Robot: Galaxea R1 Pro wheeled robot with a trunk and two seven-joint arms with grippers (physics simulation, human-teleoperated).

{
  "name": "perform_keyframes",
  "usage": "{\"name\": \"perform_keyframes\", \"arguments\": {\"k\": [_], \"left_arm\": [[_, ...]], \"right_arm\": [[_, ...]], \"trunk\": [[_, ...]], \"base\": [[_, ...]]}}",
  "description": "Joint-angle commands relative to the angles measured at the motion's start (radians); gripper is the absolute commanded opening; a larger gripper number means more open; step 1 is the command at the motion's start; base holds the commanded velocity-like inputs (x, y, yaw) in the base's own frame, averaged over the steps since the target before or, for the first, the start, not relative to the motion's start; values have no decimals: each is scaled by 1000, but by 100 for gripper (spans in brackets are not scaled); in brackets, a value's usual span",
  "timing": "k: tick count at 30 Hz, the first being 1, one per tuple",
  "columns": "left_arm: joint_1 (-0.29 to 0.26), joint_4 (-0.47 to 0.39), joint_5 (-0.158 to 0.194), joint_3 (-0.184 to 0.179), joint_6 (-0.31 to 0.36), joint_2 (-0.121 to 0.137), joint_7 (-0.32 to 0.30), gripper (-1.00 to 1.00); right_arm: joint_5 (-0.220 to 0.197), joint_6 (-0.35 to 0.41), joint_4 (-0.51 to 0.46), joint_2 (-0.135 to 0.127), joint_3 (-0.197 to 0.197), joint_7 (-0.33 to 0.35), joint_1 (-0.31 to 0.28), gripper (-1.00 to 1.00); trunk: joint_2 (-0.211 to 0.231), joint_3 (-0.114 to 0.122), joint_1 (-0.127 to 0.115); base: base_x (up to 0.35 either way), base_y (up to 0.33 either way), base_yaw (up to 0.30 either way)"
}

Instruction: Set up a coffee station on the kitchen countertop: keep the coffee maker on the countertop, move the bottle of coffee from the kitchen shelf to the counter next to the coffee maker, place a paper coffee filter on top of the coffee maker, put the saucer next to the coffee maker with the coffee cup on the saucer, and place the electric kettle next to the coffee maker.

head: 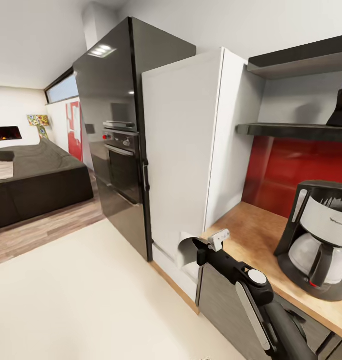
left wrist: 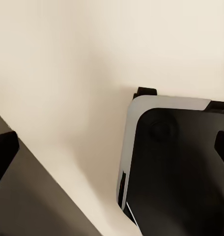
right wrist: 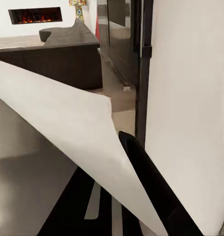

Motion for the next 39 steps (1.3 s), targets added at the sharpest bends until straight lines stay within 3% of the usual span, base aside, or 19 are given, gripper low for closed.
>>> {"name": "perform_keyframes", "arguments": {"k": [1,18,39], "left_arm": [[1,-2,10,2,6,0,-3,100],[1,-2,10,4,7,0,-3,100],[1,-2,10,3,7,0,-3,100]], "right_arm": [[-13,9,-1,0,1,0,0,-100],[-13,8,0,0,1,0,-1,-100],[-13,9,2,0,1,0,-1,-100]], "trunk": [[-1,0,0],[-1,0,0],[-1,0,0]], "base": [[0,0,-270],[0,177,-273],[0,70,-274]]}}
